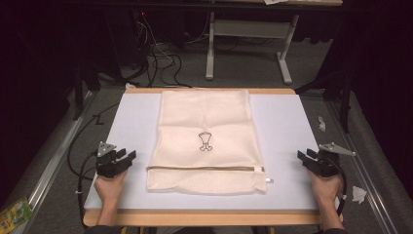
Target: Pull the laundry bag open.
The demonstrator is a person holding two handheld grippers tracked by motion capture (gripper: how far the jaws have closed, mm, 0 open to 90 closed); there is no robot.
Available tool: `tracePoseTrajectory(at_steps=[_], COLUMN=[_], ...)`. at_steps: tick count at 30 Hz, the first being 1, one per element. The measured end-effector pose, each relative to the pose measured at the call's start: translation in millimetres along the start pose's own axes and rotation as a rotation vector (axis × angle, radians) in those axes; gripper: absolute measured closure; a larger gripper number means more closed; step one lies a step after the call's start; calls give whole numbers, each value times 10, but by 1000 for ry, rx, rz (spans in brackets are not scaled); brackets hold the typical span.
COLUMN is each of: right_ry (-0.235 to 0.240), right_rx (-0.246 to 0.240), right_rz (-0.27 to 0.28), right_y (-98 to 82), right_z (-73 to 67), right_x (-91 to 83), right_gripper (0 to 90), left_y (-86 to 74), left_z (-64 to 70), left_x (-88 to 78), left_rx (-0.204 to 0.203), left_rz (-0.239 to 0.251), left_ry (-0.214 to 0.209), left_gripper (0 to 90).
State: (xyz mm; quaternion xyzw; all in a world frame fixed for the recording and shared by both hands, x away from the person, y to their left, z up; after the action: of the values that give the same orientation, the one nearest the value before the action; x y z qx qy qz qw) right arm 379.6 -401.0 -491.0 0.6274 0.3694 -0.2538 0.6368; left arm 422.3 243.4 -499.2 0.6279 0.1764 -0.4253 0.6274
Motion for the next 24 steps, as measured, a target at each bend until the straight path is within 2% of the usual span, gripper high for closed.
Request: tracePoseTrajectory(at_steps=[4, 15, 21, 23, 24], right_ry=[-18, -28, -38, -56, -71], right_rx=[3, 0, -6, -9, -24], right_rz=[-10, -14, -2, -6, 0], right_y=[4, -4, -15, -19, -21], right_z=[4, -5, -4, -20, -24], right_x=[36, 78, 79, 81, 83], right_gripper=[559, 551, 521, 495, 490], left_y=[12, 19, 9, 5, -3], left_z=[9, 8, 23, 31, 51], left_x=[49, 100, 107, 105, 96], left_rx=[-9, -19, -5, 0, 19], left_rz=[4, 5, 6, 10, 23], left_ry=[6, 30, 43, 47, 61], left_gripper=[531, 530, 519, 516, 512])
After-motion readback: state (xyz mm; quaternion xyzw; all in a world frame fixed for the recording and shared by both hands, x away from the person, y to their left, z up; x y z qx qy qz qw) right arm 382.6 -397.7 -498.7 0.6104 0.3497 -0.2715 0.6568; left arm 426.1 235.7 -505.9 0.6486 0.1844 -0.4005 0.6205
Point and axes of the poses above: each handheld gripper's, and its own axes: x roughly forward along the jaws, y roughly out of its top, z roughly to its right, the point moved 4 cm from there along x, roughly forward along the jaws, and after that the axes turned 15 degrees about -z, right-handed, at the moved point
